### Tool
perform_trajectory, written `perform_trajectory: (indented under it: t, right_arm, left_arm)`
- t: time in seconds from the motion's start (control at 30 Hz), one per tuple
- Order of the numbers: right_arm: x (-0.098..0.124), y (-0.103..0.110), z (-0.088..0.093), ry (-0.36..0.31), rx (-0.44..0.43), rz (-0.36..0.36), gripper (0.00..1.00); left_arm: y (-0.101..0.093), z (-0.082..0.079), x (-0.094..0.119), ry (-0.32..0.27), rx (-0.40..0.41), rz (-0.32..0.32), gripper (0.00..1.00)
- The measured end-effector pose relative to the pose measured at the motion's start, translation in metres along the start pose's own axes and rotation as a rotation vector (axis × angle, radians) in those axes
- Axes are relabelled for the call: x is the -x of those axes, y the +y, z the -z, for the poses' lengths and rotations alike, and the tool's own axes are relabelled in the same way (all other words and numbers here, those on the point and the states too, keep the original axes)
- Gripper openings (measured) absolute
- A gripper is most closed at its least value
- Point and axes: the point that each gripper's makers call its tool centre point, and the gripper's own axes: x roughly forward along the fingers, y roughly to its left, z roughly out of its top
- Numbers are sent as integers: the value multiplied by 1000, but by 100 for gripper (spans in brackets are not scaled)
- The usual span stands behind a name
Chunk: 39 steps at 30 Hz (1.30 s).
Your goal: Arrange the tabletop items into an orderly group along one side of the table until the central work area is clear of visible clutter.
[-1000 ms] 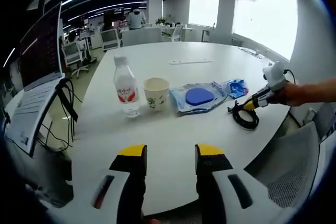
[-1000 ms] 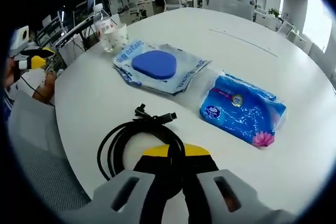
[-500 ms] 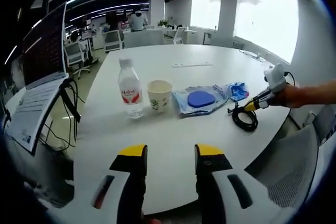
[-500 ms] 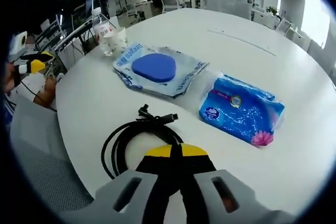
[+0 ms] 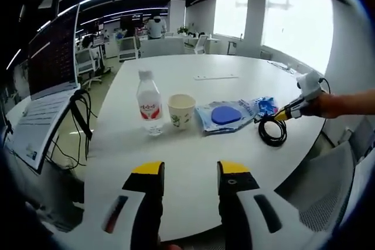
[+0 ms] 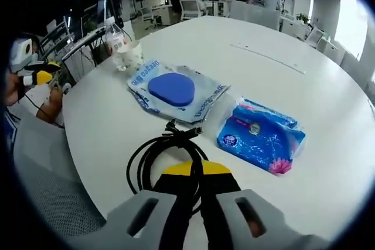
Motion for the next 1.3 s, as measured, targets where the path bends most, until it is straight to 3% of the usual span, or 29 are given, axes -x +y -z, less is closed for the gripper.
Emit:
perform_trajectory:
  t: [0.47,0.83,1.3]
  right_arm:
    - [-5,-13,9,45,-22,52,0]
    - [-8,-20,10,34,-70,68,0]
    - [9,-30,11,13,-85,111,0]
  left_arm:
    - [7,2,4,-3,13,-5,35]
    - [8,3,0,8,13,-3,36]
    - [5,-17,-16,-12,13,22,36]
